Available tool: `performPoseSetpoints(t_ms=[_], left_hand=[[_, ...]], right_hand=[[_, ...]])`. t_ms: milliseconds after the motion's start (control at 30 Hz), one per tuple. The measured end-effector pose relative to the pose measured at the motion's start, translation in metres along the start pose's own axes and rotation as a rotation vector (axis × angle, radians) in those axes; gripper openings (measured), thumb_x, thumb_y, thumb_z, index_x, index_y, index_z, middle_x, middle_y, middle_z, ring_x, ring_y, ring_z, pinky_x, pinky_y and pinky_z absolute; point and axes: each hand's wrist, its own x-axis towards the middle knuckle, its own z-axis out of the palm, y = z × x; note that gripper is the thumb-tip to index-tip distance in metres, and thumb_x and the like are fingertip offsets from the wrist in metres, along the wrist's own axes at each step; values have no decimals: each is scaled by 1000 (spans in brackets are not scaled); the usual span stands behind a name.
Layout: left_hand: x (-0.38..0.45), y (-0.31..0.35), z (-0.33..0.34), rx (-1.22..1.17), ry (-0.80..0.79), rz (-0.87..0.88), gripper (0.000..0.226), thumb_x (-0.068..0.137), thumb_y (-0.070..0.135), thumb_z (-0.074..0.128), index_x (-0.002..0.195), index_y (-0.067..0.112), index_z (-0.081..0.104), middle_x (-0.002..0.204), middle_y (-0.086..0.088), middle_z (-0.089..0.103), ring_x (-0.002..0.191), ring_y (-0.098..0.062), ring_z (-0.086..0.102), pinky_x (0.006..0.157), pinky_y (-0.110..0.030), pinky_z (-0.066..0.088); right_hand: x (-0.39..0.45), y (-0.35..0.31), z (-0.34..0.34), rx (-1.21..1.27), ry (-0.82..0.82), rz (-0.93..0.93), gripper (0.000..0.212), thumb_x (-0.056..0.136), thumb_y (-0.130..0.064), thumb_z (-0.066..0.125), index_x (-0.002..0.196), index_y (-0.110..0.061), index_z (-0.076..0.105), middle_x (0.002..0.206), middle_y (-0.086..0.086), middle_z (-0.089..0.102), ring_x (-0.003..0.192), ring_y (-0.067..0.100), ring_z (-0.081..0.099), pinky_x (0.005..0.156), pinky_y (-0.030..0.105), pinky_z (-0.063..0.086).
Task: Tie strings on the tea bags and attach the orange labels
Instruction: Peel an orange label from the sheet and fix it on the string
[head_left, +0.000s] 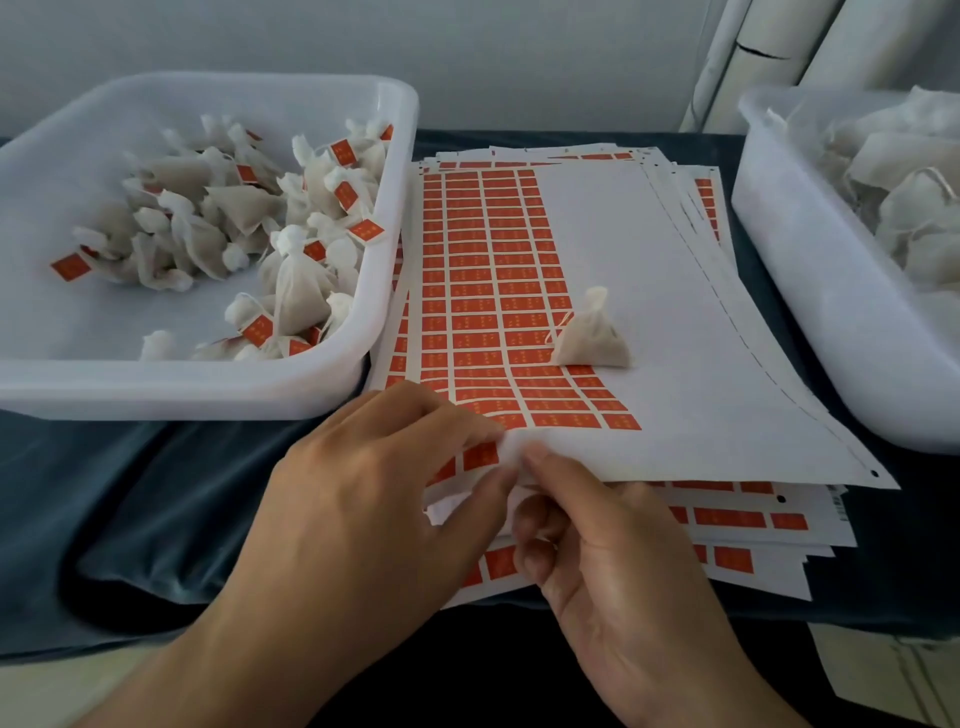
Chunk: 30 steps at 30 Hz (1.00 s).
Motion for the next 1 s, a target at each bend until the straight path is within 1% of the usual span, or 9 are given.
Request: performPoseSetpoints(t_ms=[100, 200, 300, 400, 500, 600, 700, 833, 1000], left_hand=[[0, 0, 2, 40, 18, -3, 16, 92, 40, 73, 94, 24, 77, 95, 12, 72, 83, -8, 70, 67, -32, 62], [-1, -2, 6, 47, 15, -12, 15, 93, 36, 74, 93, 21, 78, 96, 8, 73, 84, -12, 72, 68, -36, 63], [-1, -4, 7, 27, -6, -22, 18, 91, 37, 68, 89, 21, 77, 94, 9, 72, 81, -8, 71, 70, -30, 62], [2, -6, 5, 16, -21, -52, 18, 94, 36, 67, 86, 21, 76, 91, 11, 71, 74, -6, 68, 68, -18, 54], [1, -9, 4, -23, -15, -73, 20, 93, 39, 68, 93, 21, 77, 95, 11, 72, 76, -2, 66, 73, -16, 52], [-2, -8, 4, -44, -24, -60, 30, 89, 48, 73, 105, 22, 78, 103, 12, 71, 84, -2, 67, 77, -22, 57], [-4, -8, 6, 0, 6, -21, 31, 88, 46, 78, 103, 19, 79, 101, 7, 74, 87, -10, 71, 77, -32, 62], [-2, -9, 6, -3, -7, -11, 26, 87, 42, 77, 97, 19, 81, 96, 8, 75, 83, -8, 72, 72, -35, 64], [-1, -12, 6, -87, -43, -72, 18, 92, 40, 73, 95, 24, 81, 96, 15, 73, 81, -1, 70, 72, -29, 62]], right_hand=[[1, 2, 0, 14, -4, 6, 24, 58, -38, 76, 81, -43, 77, 77, 5, 74, 55, 15, 67, 50, 26, 50], [1, 4, -2, 10, -22, 8, 23, 61, -38, 75, 83, -42, 78, 78, 4, 74, 57, 14, 68, 50, 24, 50], [2, 6, -5, 5, -31, 4, 26, 63, -38, 75, 89, -36, 78, 80, 6, 75, 59, 15, 68, 52, 24, 51], [2, 7, -6, 7, -40, 4, 38, 69, -35, 74, 107, -28, 71, 80, 8, 74, 60, 16, 69, 51, 25, 51], [3, 9, -7, 9, -51, 7, 37, 75, -33, 72, 112, -26, 70, 82, 9, 75, 62, 16, 70, 52, 25, 52], [3, 10, -8, 0, -57, -10, 27, 76, -33, 72, 102, -24, 76, 74, 9, 71, 58, 15, 66, 53, 24, 52], [4, 9, -8, -28, -62, -31, 15, 71, -37, 75, 85, -35, 78, 71, 8, 69, 55, 15, 64, 54, 25, 52], [5, 9, -8, -70, -51, -40, 15, 69, -40, 74, 83, -42, 77, 73, 6, 72, 56, 16, 65, 57, 29, 53], [4, 11, -9, -48, -63, -21, 17, 72, -37, 75, 89, -35, 78, 76, 8, 72, 59, 16, 67, 56, 27, 54]])
